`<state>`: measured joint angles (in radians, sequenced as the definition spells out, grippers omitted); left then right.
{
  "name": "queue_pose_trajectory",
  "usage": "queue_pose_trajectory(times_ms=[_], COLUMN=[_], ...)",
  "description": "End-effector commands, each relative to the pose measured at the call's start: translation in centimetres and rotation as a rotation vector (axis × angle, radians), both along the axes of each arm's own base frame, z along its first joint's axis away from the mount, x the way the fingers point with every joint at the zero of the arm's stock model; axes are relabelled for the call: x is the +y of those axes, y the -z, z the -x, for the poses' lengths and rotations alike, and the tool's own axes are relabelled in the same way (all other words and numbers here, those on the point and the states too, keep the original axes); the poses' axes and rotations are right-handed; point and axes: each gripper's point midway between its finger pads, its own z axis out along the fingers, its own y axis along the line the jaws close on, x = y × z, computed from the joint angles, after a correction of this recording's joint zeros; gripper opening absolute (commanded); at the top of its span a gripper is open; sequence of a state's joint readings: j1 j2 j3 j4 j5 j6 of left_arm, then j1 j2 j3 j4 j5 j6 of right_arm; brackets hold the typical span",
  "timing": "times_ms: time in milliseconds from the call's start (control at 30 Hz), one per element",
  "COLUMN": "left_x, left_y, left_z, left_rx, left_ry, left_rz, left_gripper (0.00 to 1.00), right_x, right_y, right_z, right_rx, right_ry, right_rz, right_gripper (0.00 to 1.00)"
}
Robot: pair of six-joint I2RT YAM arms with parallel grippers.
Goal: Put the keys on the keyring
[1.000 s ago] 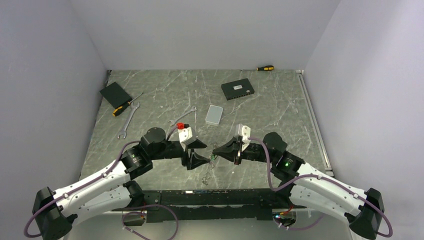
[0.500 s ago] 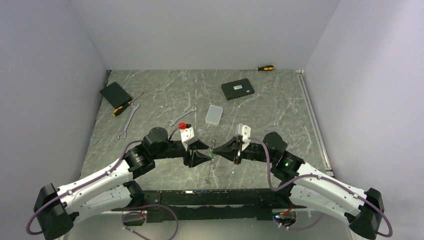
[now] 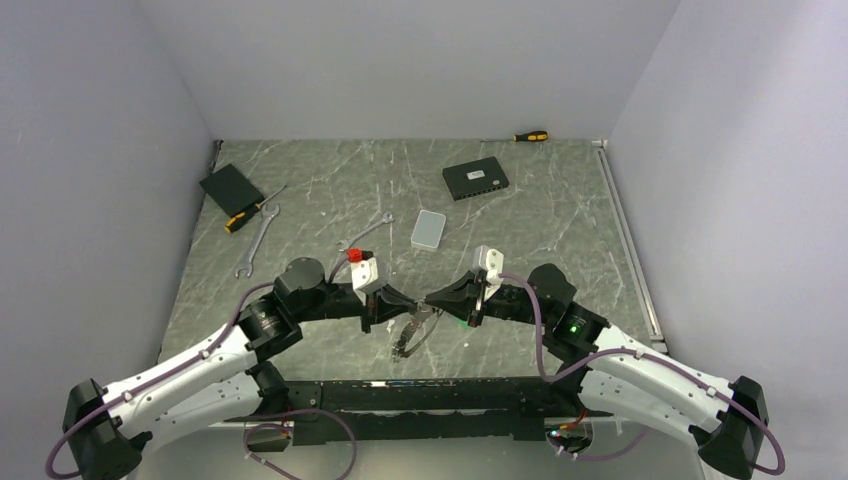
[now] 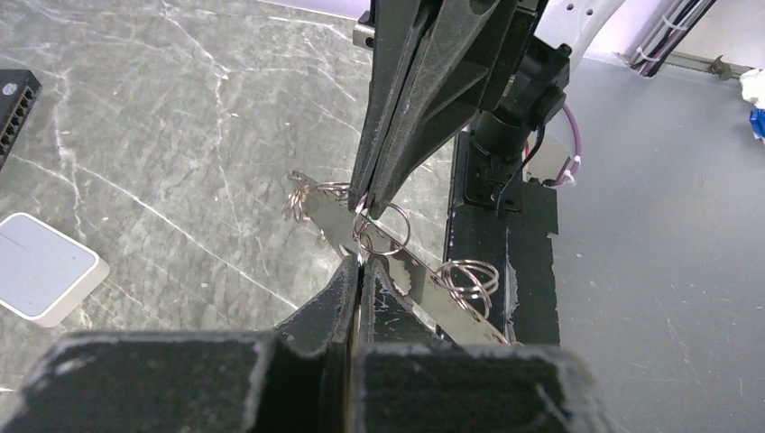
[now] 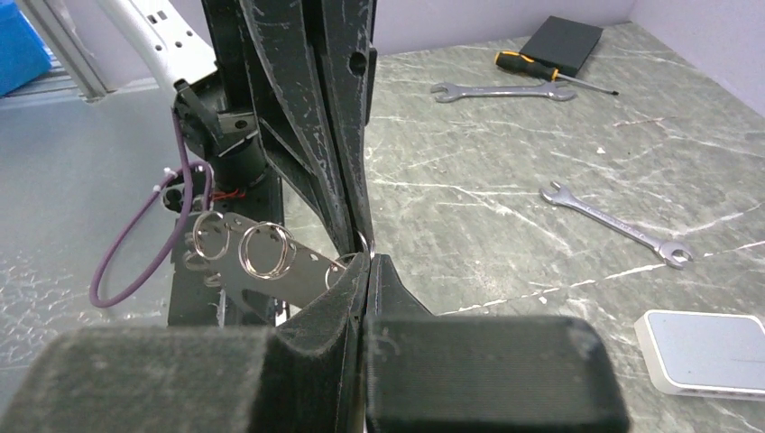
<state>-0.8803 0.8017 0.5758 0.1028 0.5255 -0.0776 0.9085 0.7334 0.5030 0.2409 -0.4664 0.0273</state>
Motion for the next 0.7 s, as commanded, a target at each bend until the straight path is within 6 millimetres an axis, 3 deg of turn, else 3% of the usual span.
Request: queue_pose_trajectory(times_ms=[0, 533, 667], left_x=[0.5, 1.6, 1.7], left_y=[-1.6, -3.8, -3.6], left_z=[0.0, 0.7, 0.9], left_rx=[-0.059, -0.092, -0.078], left_ry=[-0.011, -0.017, -0.011], left_rz=[0.028, 0.047, 0.026], left_gripper=[0.0, 0.0, 0.0], right_x=[0.1, 0.5, 0.7], right_y=[-3.8, -2.9, -2.5], right_z=[-0.1, -0.8, -1.0], right_rx=[-0.072, -0.024, -0.007], right_ry=[0.006, 0.032, 0.04], right_rz=[-0.106, -0.076, -0.069], right_gripper=[0.0, 0.0, 0.0])
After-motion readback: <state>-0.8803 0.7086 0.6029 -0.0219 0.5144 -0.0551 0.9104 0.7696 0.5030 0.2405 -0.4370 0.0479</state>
